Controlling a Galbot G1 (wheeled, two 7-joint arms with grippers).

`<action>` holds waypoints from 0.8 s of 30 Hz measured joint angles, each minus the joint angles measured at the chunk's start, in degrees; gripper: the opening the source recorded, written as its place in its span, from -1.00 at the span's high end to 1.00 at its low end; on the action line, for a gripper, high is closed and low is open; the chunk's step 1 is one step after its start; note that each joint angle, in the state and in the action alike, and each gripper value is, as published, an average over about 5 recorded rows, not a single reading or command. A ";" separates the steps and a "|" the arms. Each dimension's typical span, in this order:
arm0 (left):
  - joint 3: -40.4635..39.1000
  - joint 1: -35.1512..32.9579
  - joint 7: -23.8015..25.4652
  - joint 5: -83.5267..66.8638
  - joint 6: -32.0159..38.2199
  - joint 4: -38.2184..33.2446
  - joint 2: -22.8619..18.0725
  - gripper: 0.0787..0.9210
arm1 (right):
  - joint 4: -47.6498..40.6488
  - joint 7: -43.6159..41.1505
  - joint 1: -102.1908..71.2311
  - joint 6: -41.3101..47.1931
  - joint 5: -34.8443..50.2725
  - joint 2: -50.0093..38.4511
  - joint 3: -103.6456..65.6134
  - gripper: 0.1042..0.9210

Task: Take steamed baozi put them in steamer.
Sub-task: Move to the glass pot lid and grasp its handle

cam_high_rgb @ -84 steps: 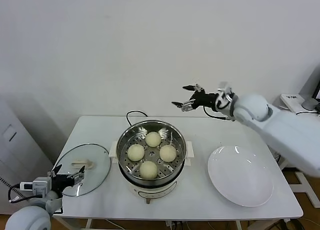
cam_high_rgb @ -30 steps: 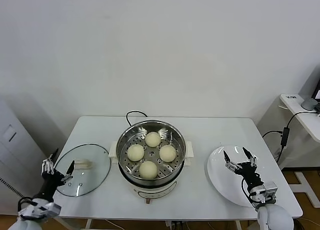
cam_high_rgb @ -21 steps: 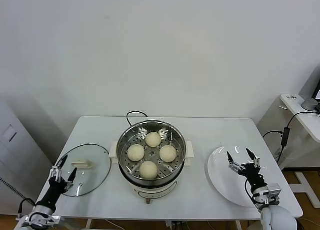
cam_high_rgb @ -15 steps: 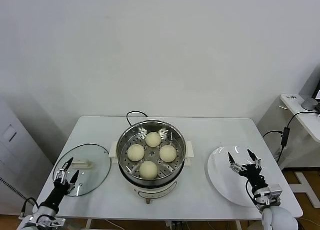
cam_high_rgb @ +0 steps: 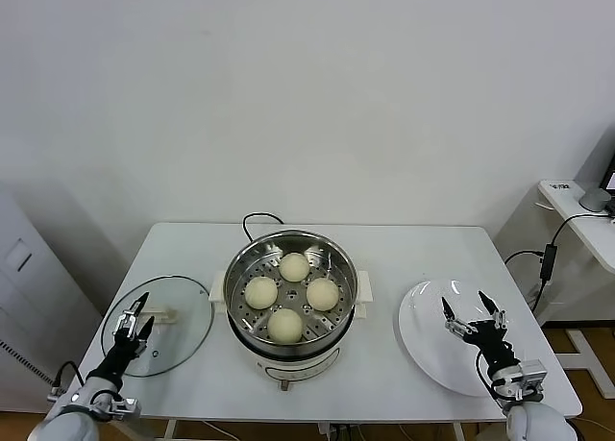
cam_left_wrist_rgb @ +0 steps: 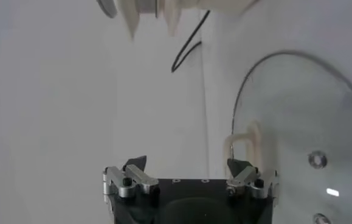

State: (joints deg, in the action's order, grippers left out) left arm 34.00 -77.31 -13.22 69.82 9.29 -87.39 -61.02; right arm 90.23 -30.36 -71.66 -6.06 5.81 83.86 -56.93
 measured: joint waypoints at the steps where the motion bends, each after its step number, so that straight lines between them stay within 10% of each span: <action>1: -0.08 0.41 0.10 0.28 0.01 0.48 -0.12 -0.77 | 0.00 -0.02 -0.02 -0.02 0.02 0.01 -0.07 -0.76; 16: -0.87 6.28 -0.14 2.97 -0.18 6.89 -2.07 -0.76 | 0.01 -0.47 -0.77 -0.76 0.05 0.37 -0.62 -0.76; 24: -1.13 7.04 -0.10 2.75 0.04 7.98 -2.59 -0.30 | -0.33 -0.62 -0.77 -1.02 0.02 0.39 -0.99 -0.76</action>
State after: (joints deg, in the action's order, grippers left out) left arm 32.87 -70.27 -13.32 72.56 9.33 -79.42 -63.62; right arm 89.91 -30.98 -72.44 -7.09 5.83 84.25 -57.92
